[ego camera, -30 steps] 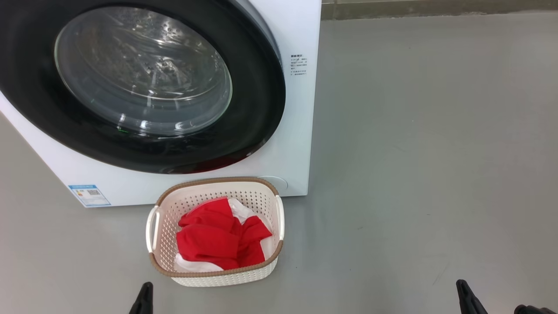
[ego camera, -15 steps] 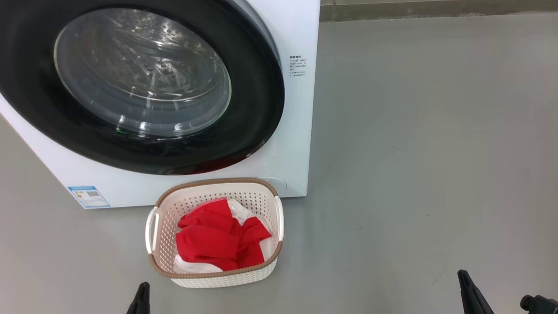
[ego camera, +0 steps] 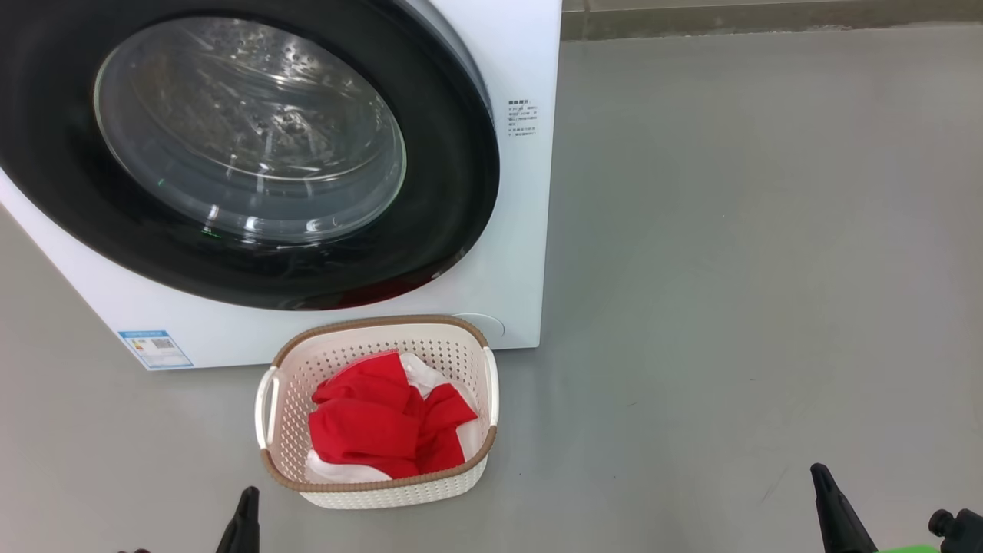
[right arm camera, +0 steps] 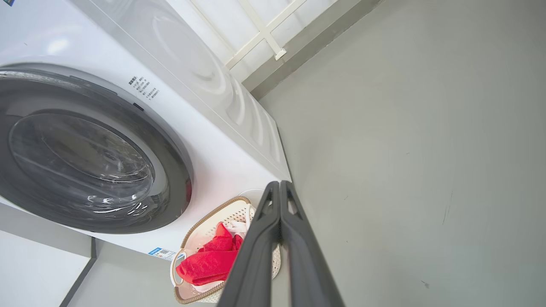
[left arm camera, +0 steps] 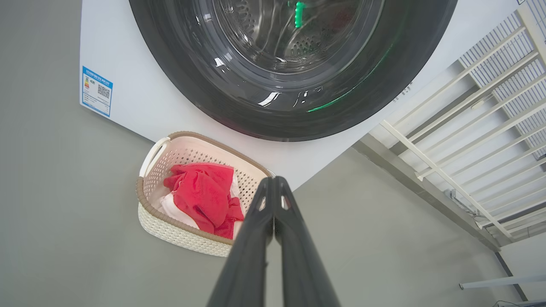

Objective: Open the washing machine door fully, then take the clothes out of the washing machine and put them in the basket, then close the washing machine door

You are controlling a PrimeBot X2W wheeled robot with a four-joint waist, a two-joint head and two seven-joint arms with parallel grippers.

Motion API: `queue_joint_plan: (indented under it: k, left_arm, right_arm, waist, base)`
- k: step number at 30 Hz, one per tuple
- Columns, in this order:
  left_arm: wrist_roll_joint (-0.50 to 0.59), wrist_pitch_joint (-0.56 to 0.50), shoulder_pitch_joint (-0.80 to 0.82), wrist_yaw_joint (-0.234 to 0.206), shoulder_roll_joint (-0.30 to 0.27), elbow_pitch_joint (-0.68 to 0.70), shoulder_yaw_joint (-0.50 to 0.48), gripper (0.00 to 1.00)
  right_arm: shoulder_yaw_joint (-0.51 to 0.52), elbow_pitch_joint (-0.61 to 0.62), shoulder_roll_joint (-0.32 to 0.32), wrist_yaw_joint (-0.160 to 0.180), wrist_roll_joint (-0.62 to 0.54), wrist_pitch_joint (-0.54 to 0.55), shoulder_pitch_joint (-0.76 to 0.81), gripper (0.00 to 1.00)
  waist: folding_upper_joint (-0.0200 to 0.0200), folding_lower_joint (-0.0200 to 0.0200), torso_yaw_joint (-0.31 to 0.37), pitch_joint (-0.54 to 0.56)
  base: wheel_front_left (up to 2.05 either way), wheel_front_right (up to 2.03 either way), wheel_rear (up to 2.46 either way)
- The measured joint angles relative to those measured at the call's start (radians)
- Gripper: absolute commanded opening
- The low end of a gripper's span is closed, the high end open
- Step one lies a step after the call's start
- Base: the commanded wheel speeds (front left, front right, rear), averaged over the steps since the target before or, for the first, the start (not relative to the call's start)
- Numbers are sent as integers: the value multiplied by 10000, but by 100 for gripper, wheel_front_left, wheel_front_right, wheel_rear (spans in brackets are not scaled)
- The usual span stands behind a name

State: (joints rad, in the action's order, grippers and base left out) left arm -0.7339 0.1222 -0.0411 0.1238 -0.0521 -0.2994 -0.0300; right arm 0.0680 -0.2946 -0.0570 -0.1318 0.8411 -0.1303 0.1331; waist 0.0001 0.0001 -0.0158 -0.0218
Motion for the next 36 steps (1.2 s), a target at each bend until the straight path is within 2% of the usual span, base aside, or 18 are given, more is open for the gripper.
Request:
queue_joint_plan:
  k: [36]
  left_arm:
    - [-3916, -1049, 471, 0, 40, 111, -226, 0]
  right_arm:
    - [236, 79, 48, 2, 3461, 1055, -857, 0]
  waist:
    - [0, 0, 72, 85]
  base:
    - [0, 0, 0]
